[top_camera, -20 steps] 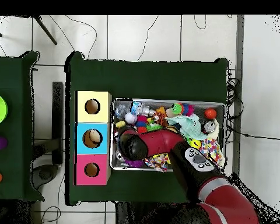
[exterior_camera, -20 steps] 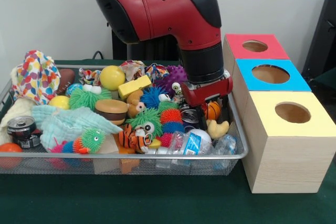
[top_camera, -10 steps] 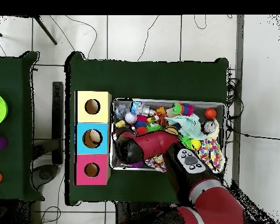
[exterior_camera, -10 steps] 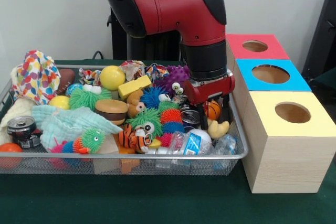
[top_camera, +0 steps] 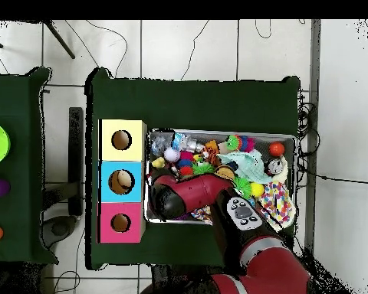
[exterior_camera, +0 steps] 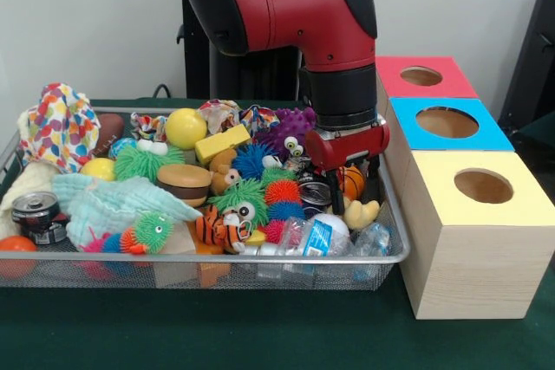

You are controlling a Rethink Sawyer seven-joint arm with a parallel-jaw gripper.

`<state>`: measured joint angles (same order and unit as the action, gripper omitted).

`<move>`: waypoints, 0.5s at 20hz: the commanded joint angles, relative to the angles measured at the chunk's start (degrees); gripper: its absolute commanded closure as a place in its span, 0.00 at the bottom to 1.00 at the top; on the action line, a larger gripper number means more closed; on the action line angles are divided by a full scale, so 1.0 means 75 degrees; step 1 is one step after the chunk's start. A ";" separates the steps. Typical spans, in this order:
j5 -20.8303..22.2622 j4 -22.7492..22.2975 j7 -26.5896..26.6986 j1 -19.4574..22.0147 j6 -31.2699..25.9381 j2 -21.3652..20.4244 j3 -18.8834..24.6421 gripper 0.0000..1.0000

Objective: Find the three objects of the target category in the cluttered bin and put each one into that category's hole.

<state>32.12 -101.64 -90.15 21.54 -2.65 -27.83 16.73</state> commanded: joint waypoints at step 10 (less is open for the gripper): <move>0.0533 0.1366 -0.0671 -0.0121 0.1258 0.0814 -0.0204 0.00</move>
<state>33.40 -101.61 -90.15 20.51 0.11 -27.81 15.43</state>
